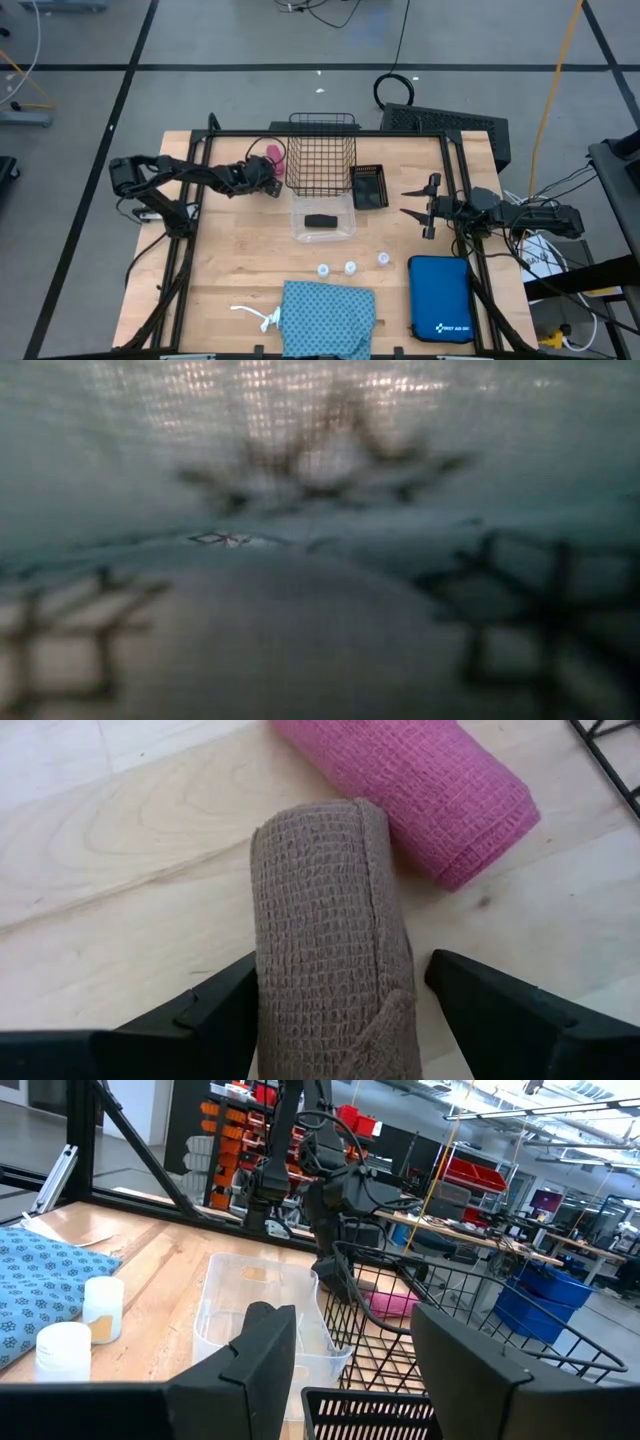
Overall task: Pick & Place Medicine items
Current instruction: Put the brown bandage into the transparent bin
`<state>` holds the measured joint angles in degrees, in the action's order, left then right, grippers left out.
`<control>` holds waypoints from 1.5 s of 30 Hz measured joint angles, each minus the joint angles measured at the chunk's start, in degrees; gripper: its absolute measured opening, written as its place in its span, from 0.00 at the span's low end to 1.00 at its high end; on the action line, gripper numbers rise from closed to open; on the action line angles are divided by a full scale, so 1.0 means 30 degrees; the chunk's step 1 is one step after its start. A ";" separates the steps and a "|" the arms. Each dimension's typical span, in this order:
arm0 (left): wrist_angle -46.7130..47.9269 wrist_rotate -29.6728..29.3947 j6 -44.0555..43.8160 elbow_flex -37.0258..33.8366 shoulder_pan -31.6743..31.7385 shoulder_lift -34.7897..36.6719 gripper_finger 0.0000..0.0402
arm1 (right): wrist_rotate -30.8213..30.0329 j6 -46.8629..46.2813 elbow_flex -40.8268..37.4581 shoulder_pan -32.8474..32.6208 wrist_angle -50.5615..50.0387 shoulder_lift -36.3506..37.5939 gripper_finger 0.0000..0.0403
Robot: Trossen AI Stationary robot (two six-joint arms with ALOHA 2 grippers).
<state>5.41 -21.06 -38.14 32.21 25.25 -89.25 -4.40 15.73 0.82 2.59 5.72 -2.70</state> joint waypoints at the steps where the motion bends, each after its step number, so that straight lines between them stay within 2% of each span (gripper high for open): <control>1: 0.0006 -0.0077 -0.0042 0.0000 -0.0018 -0.0007 0.73 | 0.0000 0.0000 -0.0007 0.0006 0.0007 0.0000 0.47; 12: 0.0085 -0.0363 0.0132 -0.0022 -0.0020 -0.0022 0.71 | 0.0000 -0.0006 0.0000 0.0001 0.0006 0.0006 0.47; 23: 0.0035 -0.0366 0.0531 -0.0022 -0.0027 -0.0051 0.46 | 0.0001 -0.0001 0.0000 0.0000 0.0001 0.0002 0.47; 31: 0.0234 -0.0380 0.1044 -0.0029 -0.0013 0.0091 0.39 | 0.0000 0.0000 -0.0003 0.0004 0.0007 0.0007 0.48; 40: 0.3035 -0.0036 0.1264 -0.0102 -0.0106 0.3449 0.39 | 0.0000 -0.0007 0.0001 0.0007 0.0007 0.0001 0.48; 45: 0.3342 -0.0004 0.1168 -0.0095 -0.1128 0.6031 0.39 | 0.0002 0.0000 0.0001 0.0000 0.0005 0.0007 0.47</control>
<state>15.44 -21.07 -34.63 31.92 21.87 -71.16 -4.40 15.73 0.82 2.59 5.73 -2.68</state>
